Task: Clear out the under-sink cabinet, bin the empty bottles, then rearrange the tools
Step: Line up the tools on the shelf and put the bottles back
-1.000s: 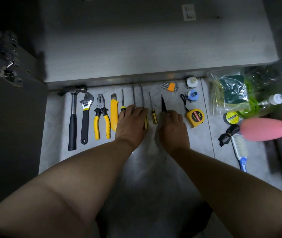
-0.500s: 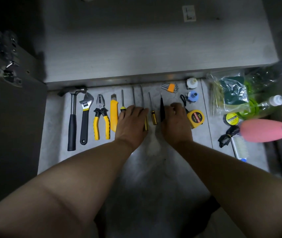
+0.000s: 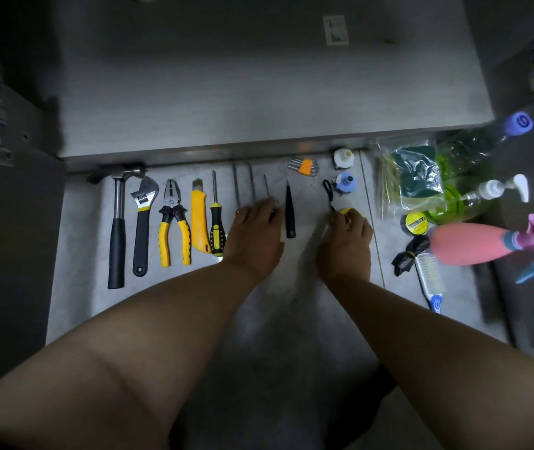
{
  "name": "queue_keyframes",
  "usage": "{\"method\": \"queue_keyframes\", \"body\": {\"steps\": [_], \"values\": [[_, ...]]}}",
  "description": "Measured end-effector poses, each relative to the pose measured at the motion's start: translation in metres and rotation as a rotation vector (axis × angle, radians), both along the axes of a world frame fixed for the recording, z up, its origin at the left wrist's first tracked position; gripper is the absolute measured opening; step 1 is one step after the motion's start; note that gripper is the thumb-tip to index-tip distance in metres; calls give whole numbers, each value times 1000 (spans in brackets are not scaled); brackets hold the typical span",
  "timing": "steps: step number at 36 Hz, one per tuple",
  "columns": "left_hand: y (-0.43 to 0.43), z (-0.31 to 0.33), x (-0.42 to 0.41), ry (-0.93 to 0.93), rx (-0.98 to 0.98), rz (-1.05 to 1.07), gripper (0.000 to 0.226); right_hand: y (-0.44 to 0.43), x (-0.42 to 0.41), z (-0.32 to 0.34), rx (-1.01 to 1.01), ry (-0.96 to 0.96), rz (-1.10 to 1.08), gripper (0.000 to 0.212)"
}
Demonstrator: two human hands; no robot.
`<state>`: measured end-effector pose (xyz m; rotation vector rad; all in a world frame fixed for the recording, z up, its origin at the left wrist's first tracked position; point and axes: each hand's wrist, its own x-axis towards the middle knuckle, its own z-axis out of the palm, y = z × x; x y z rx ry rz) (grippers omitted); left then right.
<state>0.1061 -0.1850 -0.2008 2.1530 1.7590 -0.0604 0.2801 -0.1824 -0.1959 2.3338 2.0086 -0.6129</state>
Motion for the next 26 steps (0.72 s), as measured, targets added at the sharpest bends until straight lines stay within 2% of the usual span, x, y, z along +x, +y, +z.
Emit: {"method": "queue_keyframes", "body": {"steps": [10,21,26], "values": [[-5,2,1,42,-7,-18,69,-5,-19,-4,29,3,131,57],[-5,0,-1,5,10,-27,69,-5,-17,-5,33,-37,156,62],[-4,2,-7,8,3,-30,68,-5,-17,-3,69,-29,146,58]]}}
